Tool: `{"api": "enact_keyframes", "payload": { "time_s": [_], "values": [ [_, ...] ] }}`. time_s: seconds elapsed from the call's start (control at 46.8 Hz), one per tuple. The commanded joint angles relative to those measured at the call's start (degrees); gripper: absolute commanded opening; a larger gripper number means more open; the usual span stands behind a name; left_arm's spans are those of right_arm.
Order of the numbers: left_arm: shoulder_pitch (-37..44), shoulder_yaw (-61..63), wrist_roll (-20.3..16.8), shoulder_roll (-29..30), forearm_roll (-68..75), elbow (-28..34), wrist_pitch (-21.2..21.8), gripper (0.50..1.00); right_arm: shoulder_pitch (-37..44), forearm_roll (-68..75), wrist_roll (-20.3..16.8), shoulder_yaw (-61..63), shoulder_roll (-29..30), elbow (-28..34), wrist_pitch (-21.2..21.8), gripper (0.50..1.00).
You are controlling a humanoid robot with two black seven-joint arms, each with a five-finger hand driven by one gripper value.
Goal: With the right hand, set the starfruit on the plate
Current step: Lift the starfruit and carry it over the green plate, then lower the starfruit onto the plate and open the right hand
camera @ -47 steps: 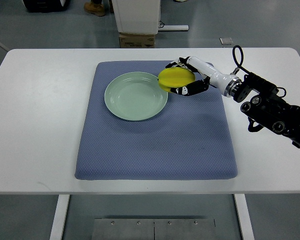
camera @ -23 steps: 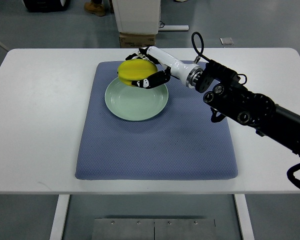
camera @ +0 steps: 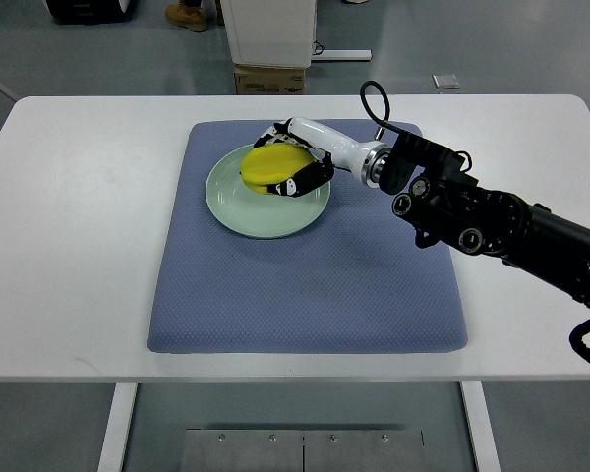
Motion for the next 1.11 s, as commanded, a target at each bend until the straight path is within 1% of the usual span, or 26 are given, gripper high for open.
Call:
{"api": "enact_keyframes", "payload": {
  "time_s": [0.0,0.278,0.833,0.854,0.876,0.897,0.918,1.089],
  "values": [
    [0.04,0.0,0.0,0.0,-0.01,-0.01,0.0,1.0,0.72,0.01,-0.72,-1.27,-0.01,0.02,0.01,0.5],
    [-0.05,0.0,0.0,0.0,-0.01,-0.01,0.0,1.0,0.64,0.27,-2.4,-4.0,-0.01,0.28,0.1,0.5],
    [-0.05,0.0,0.0,0.0,0.07,-0.01,0.0,1.0,-2.26,0.54,-2.31,-4.7,-0.01,2.21,-0.16,0.5],
    [0.04,0.0,0.0,0.0,0.07,-0.01,0.0,1.0,-2.26,0.8,-2.22,-4.53,-0.01,2.21,-0.25,0.518],
    [0.04,0.0,0.0,0.0,-0.01,-0.01,0.0,1.0,-2.26,1.24,-2.31,-4.44,-0.01,2.21,-0.25,0.659],
    [-0.05,0.0,0.0,0.0,-0.01,-0.01,0.0,1.0,-2.26,1.68,-2.22,-4.27,-0.01,2.21,-0.25,0.847],
    [-0.05,0.0,0.0,0.0,0.07,-0.01,0.0,1.0,-2.35,2.29,-2.22,-4.18,-0.01,2.21,-0.34,0.998],
    [0.04,0.0,0.0,0.0,-0.01,-0.01,0.0,1.0,-2.09,5.02,-2.22,-2.68,-0.01,2.21,-0.52,1.0]
  ]
}}
